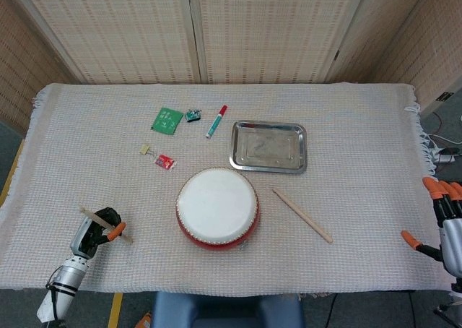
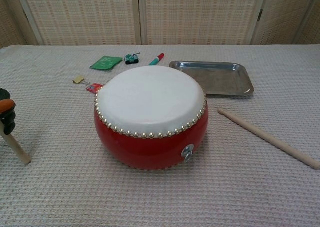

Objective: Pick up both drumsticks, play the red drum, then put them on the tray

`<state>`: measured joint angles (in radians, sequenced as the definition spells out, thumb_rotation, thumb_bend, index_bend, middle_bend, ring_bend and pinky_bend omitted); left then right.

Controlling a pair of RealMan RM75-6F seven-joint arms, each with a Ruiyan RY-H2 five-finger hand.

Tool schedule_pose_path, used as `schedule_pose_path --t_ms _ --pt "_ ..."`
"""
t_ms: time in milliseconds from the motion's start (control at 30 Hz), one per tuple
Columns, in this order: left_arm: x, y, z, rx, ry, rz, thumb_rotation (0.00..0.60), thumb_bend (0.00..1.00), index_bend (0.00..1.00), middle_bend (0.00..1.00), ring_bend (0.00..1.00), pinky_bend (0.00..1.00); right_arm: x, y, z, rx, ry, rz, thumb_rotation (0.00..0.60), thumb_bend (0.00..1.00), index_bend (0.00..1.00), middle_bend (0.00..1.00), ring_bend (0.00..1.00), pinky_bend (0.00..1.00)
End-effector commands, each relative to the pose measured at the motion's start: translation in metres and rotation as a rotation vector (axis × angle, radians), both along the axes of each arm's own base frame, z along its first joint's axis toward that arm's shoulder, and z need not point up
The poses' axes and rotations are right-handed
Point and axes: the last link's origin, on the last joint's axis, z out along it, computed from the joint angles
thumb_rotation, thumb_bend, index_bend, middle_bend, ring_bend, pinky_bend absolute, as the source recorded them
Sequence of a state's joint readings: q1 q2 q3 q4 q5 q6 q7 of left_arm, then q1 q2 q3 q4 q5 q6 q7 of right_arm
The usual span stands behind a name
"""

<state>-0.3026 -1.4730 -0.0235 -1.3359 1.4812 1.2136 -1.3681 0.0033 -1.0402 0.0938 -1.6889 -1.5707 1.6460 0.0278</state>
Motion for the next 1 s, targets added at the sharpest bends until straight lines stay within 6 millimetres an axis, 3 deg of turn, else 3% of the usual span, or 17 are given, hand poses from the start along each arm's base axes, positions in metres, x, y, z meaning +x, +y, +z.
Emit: schedule_pose_path --t_ms 33,300,1000 --pt "0.001 0.000 -0.002 0.006 0.034 0.003 0.600 0.29 0.65 0.71 0.64 0.67 -0.001 0.000 0.000 -0.001 -0.002 0.000 0.600 0.02 0.00 0.10 0.00 0.11" --pt "0.002 0.000 -0.008 0.033 0.120 0.007 0.600 0.29 0.74 0.79 0.72 0.77 -0.002 -0.002 0.000 -0.003 -0.004 -0.004 0.600 0.02 0.00 0.10 0.00 0.11" --pt "-0.016 -0.026 -0.022 -0.005 0.157 -0.027 0.600 0.30 0.78 0.80 0.72 0.76 -0.001 -0.001 -0.001 0.000 -0.010 -0.001 0.600 0.02 0.00 0.10 0.00 0.11"
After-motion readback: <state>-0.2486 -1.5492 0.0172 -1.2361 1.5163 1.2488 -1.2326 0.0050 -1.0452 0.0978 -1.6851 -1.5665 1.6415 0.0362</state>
